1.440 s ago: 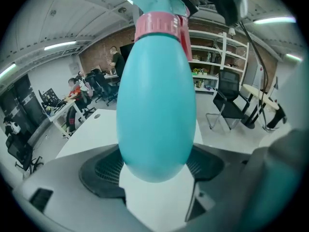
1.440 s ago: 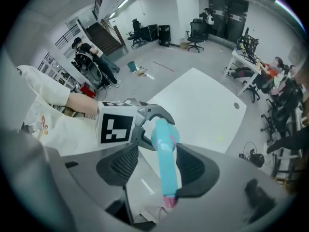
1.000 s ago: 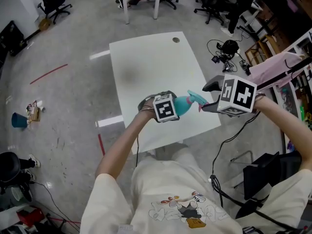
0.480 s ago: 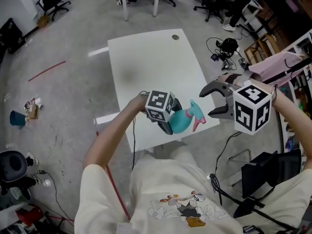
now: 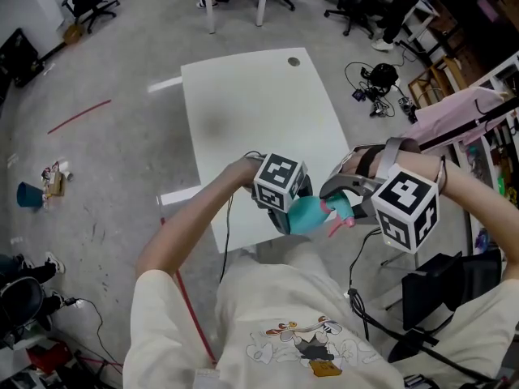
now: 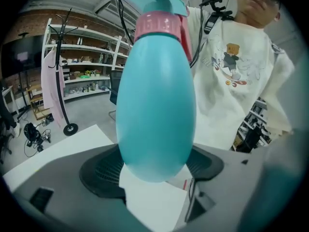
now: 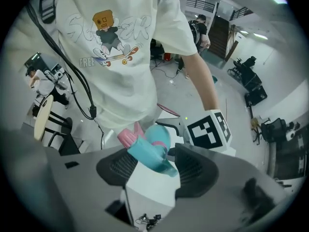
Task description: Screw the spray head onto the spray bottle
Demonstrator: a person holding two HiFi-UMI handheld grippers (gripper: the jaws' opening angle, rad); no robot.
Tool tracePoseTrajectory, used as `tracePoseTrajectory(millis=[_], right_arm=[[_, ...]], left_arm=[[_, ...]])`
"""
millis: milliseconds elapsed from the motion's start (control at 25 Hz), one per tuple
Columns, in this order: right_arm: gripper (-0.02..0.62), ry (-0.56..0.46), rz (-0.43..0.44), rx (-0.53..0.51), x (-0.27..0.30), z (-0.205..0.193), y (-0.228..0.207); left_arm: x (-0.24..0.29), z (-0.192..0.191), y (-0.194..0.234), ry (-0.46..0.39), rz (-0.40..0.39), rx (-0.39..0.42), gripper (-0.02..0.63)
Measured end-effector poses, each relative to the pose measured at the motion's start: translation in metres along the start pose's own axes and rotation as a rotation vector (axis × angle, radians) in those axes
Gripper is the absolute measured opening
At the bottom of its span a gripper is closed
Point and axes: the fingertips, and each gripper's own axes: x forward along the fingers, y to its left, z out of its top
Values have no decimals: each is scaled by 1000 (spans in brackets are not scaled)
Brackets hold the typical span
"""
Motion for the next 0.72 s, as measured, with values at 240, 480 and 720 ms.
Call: tracePoseTrajectory(millis=[240,480,720], right_arm=[[176,16,40,-55,7,2,7],[144,8,67,-55,9,4,9],[129,12,59,45,14,2,5]], left_arm=[[-1,6,-3,27,-8,29,400],[2,6,-4,65,-9,42,400],[6,4,2,56,46,24,400]])
